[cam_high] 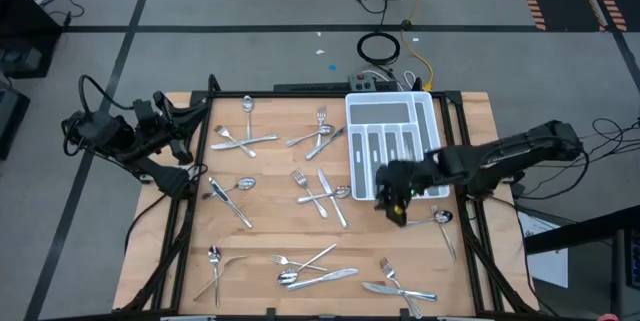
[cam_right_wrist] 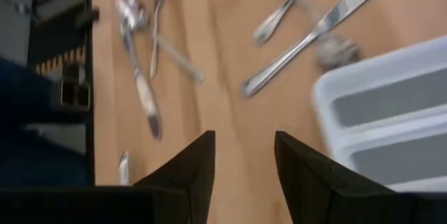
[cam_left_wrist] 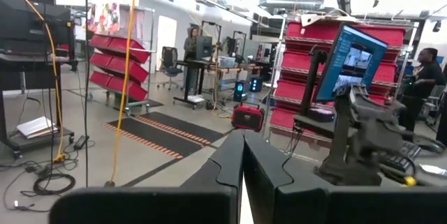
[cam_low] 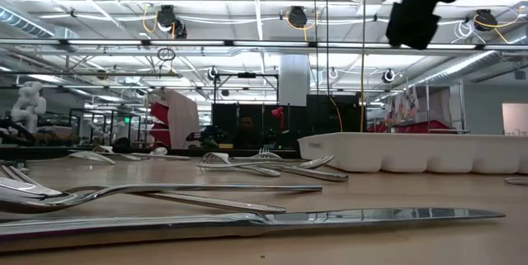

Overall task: Sort silverware
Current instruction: Put the silver spoon into the white silverware tray

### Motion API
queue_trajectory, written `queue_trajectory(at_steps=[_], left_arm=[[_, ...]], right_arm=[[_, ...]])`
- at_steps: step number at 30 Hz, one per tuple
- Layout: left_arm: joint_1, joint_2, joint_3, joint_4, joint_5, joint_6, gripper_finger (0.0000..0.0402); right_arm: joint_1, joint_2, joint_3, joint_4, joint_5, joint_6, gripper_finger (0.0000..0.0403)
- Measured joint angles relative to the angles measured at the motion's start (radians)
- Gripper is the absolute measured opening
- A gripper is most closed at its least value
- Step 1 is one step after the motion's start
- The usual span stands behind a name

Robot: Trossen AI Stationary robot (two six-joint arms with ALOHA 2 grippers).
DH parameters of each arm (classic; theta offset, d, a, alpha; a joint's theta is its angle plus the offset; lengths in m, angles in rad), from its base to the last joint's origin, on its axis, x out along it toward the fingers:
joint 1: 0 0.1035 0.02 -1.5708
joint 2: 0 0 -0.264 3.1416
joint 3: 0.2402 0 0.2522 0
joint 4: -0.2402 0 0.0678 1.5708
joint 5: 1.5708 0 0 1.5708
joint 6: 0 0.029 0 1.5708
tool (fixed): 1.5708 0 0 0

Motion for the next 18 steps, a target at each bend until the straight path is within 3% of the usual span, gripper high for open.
queue_trajectory(at_steps=[4,10,18], left_arm=[[0.000,0.000,0.000,0.000,0.000,0.000,0.0015],[0.000,0.000,0.000,-0.001,0.000,-0.001,0.0015],[0.000,0.000,0.000,-0.001,0.000,-0.001,0.0015]], right_arm=[[0.048,0.062,0.000,0.018,0.010,0.048,0.0139],[-0.013,0.195,0.021,0.145,0.052,0.006,0.0140],[-0.152,0.453,0.266,0.150,0.113,-0.202,0.0140]])
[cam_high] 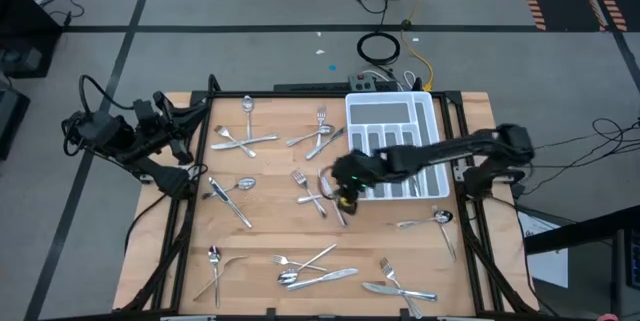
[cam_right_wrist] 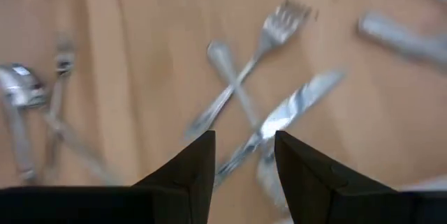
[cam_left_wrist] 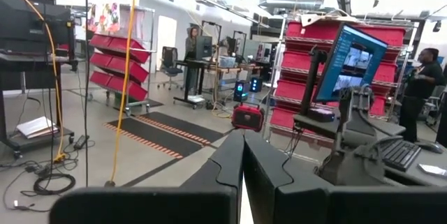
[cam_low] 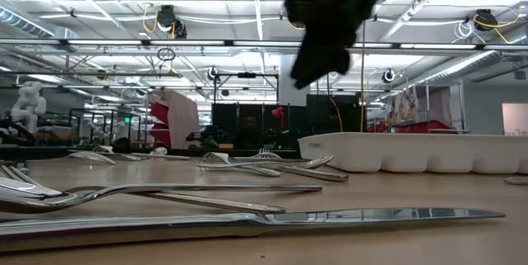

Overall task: Sort silverware
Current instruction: Put the silver spoon into the white silverware tray

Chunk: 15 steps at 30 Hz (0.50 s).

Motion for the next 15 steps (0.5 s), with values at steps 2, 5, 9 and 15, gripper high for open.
queue_trajectory(at_steps=[2,5,9,15], left_arm=[[0.000,0.000,0.000,-0.010,0.000,0.000,0.0015],[0.000,0.000,0.000,-0.025,0.000,0.001,0.0015],[0.000,0.000,0.000,-0.026,0.000,0.001,0.0015],[0.000,0.000,0.000,-0.060,0.000,0.001,0.0015]], right_arm=[[-0.021,0.061,0.068,-0.006,0.000,-0.095,0.0140],[-0.056,0.134,0.159,-0.031,-0.009,-0.177,0.0140],[-0.111,0.203,0.231,-0.051,-0.026,-0.142,0.0140],[-0.154,0.283,0.260,-0.021,-0.050,0.005,0.0140]])
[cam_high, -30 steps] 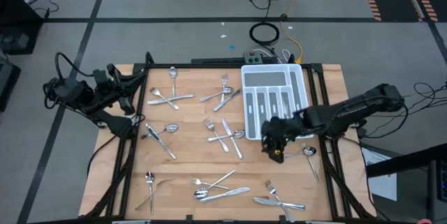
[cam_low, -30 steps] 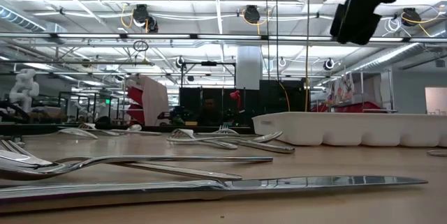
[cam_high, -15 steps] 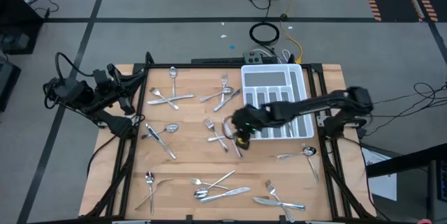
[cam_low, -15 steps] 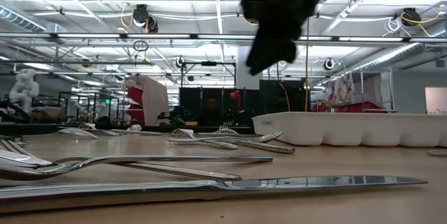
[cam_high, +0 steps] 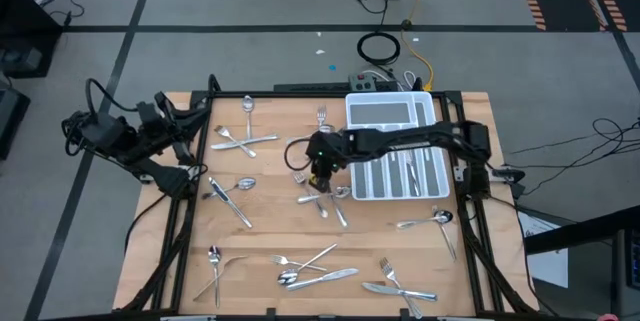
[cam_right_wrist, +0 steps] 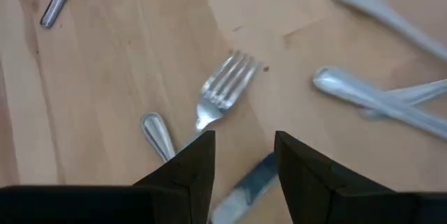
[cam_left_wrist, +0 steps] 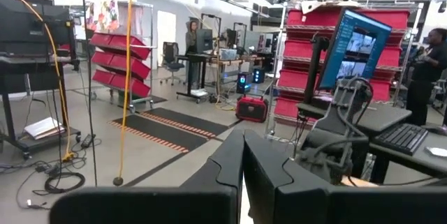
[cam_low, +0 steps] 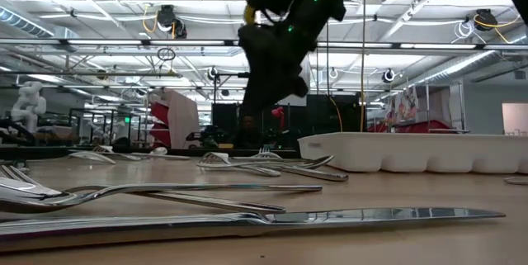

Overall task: Sort silverware
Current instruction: Put the silver spoon into the white silverware tray

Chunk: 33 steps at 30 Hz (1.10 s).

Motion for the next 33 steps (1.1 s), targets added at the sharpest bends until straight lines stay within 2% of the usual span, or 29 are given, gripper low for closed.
queue_trajectory(at_steps=[4,13,17,22,27,33], left_arm=[[0.000,0.000,0.000,-0.021,0.000,0.000,0.0015],[0.000,0.000,0.000,-0.042,0.000,0.000,0.0015],[0.000,0.000,0.000,-0.043,0.000,0.000,0.0015],[0.000,0.000,0.000,-0.043,0.000,0.000,0.0015],[0.000,0.000,0.000,-0.044,0.000,0.000,0.0015],[0.000,0.000,0.000,-0.072,0.000,0.000,0.0015]], right_arm=[[0.012,0.035,0.000,0.045,-0.008,0.035,0.0149],[0.019,0.048,0.001,0.075,0.021,0.096,0.0216],[0.032,0.059,0.002,0.100,0.060,0.112,0.0221],[0.041,0.077,0.001,-0.006,0.054,0.119,0.0217],[0.046,0.073,0.001,-0.179,0.043,0.050,0.0217],[0.067,0.070,0.001,-0.196,-0.058,-0.122,0.0217]])
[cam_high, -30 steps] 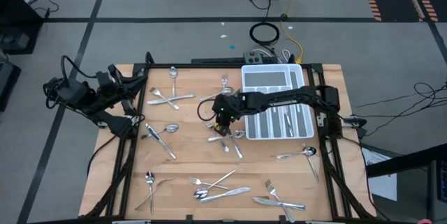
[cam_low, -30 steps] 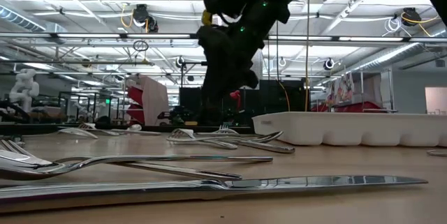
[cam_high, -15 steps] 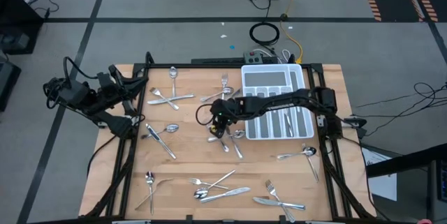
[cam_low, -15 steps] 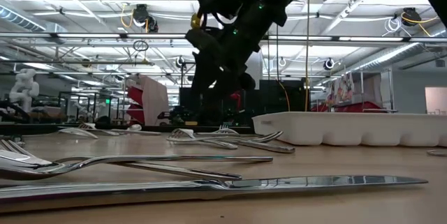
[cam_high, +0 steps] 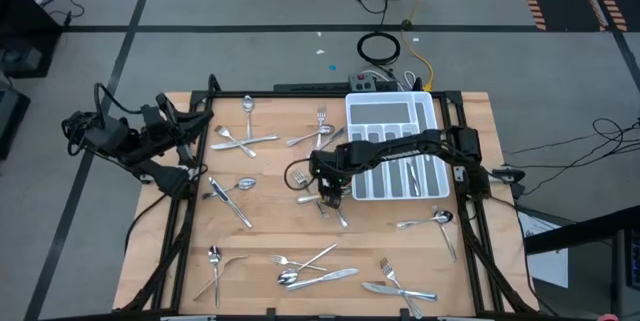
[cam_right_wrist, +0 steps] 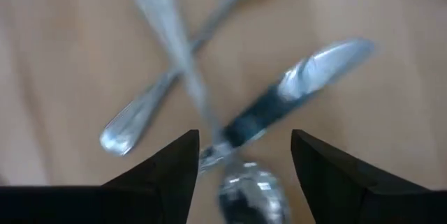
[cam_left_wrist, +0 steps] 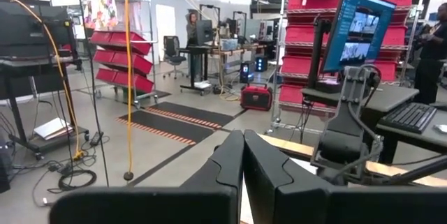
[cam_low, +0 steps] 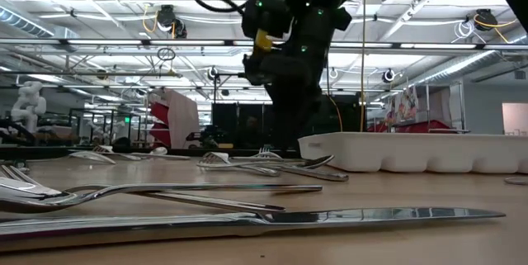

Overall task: Sort silverware
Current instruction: Put the silver spoon into the white silverware tray

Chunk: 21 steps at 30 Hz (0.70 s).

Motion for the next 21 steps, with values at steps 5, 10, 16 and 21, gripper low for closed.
queue_trajectory(at_steps=[5,10,16,21], left_arm=[[0.000,0.000,0.000,-0.013,0.000,-0.001,0.0015],[0.000,0.000,0.000,-0.016,0.000,-0.001,0.0015],[0.000,0.000,0.000,-0.017,0.000,-0.001,0.0015],[0.000,0.000,0.000,-0.021,0.000,-0.001,0.0015]], right_arm=[[0.038,0.000,0.000,0.014,0.003,-0.136,0.0217],[0.042,0.004,0.000,0.043,0.053,-0.188,0.0217],[0.041,0.005,0.000,0.113,0.055,-0.246,0.0217],[0.043,0.023,0.000,0.131,0.055,-0.287,0.0217]])
